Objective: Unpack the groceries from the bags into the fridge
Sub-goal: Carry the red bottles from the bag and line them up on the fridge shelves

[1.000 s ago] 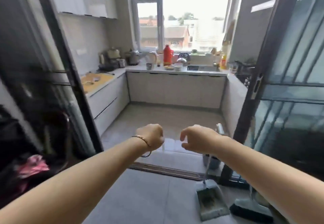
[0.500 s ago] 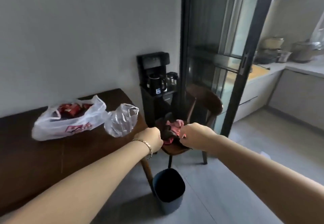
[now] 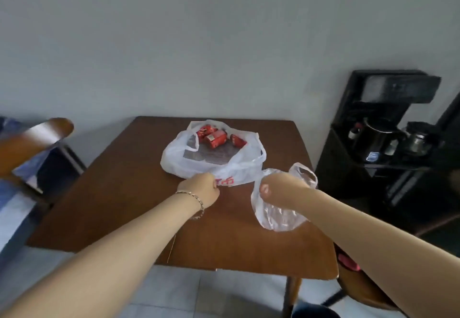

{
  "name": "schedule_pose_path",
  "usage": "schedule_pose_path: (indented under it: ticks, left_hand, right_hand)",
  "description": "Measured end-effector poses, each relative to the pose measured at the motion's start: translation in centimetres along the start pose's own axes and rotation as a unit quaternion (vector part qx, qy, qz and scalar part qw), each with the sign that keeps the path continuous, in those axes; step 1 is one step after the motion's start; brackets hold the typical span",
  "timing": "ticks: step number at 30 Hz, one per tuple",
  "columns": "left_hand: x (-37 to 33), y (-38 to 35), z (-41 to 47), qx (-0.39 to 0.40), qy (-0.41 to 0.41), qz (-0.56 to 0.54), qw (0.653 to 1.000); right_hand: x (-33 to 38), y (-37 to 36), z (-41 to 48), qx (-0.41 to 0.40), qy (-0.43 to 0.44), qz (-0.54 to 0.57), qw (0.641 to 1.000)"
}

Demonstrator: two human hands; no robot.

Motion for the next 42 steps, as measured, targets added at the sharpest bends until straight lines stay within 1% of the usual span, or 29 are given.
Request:
schedule_pose_path:
  ticks: [3, 5, 6, 8, 10, 12, 16, 19, 22, 26, 28, 30, 31, 33, 35, 36, 38, 40, 42]
  left_hand:
    - [3.9, 0.7, 5.3, -0.008, 0.034, -0.018, 0.999]
    - [6.2, 0.9, 8.6, -0.009, 0.036, -0.024, 0.999]
    - [6.8, 0.9, 9.6, -0.011, 0.035, -0.03, 0.999]
    - [10.1, 0.9, 15.8, -0.015, 0.028, -0.038, 0.999]
    - [10.7, 1.0, 17.8, -0.018, 0.004, -0.049, 0.999]
    - [12.4, 1.2, 22.7, -0.014, -0.02, -0.073, 0.997]
    - [13.6, 1.3, 31.3, -0.007, -0.072, -0.087, 0.994]
    - [13.8, 0.6, 37.2, 0.001, -0.099, -0.069, 0.993]
    - [14.3, -0.4, 42.9, 0.023, -0.118, -0.021, 0.993]
    - [15.8, -1.9, 50.0, 0.049, -0.099, 0.043, 0.993]
    - [16.4, -2.7, 52.3, 0.057, -0.103, 0.086, 0.989]
    - [16.8, -3.5, 54.0, 0.067, -0.097, 0.132, 0.984]
    - [16.9, -3.8, 54.8, 0.078, -0.079, 0.157, 0.981]
    - [17.0, -4.1, 56.3, 0.108, -0.011, 0.183, 0.977]
    - [17.4, -4.5, 56.8, 0.162, 0.074, 0.182, 0.967]
    - [17.4, -4.9, 56.8, 0.181, 0.086, 0.195, 0.96]
    - [17.1, -5.3, 56.1, 0.184, 0.064, 0.214, 0.957]
    - [17.0, -5.7, 54.8, 0.166, 0.038, 0.173, 0.97]
    - [16.6, -5.9, 53.0, 0.164, 0.023, 0.124, 0.978]
  right_hand:
    - [1.9, -0.3, 7.4, 0.005, 0.013, -0.004, 1.0]
    - [2.9, -0.5, 11.5, 0.001, 0.024, -0.004, 1.0]
    - [3.3, -0.4, 12.6, -0.006, 0.02, 0.007, 1.0]
    - [4.6, -1.4, 19.7, -0.021, -0.011, 0.036, 0.999]
    - [5.0, -1.7, 21.2, -0.022, -0.028, 0.067, 0.997]
    - [5.5, -2.9, 25.9, -0.008, -0.066, 0.117, 0.991]
    - [5.4, -4.9, 32.6, 0.016, -0.126, 0.17, 0.977]
    - [5.3, -6.0, 37.4, 0.011, -0.144, 0.133, 0.981]
    - [5.8, -6.1, 43.3, -0.004, -0.106, 0.08, 0.991]
    - [7.1, -7.0, 51.0, 0.05, -0.011, 0.031, 0.998]
    - [7.6, -8.0, 52.9, 0.068, 0.002, 0.019, 0.997]
    - [7.8, -8.2, 54.1, 0.03, -0.002, 0.04, 0.999]
    - [7.6, -8.0, 54.5, 0.004, -0.01, 0.059, 0.998]
    - [6.7, -7.9, 55.2, -0.013, -0.02, 0.075, 0.997]
    - [6.2, -8.2, 55.2, 0.01, -0.021, 0.087, 0.996]
    - [6.0, -8.4, 54.9, 0.022, -0.021, 0.1, 0.994]
    - [5.9, -8.7, 53.7, 0.029, -0.021, 0.113, 0.993]
    - [5.6, -9.6, 52.2, 0.034, -0.035, 0.127, 0.991]
    - [5.2, -10.9, 50.2, 0.075, -0.069, 0.189, 0.977]
Point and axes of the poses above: each hand's wrist, its own z-axis towards the middle knuckle, its own y-axis out of the back of the hand, x = y × z, the point moved 7 cm from there along z, towards the middle knuckle, and after that the axes turned 12 degrees about -z, right-handed, at the moved point
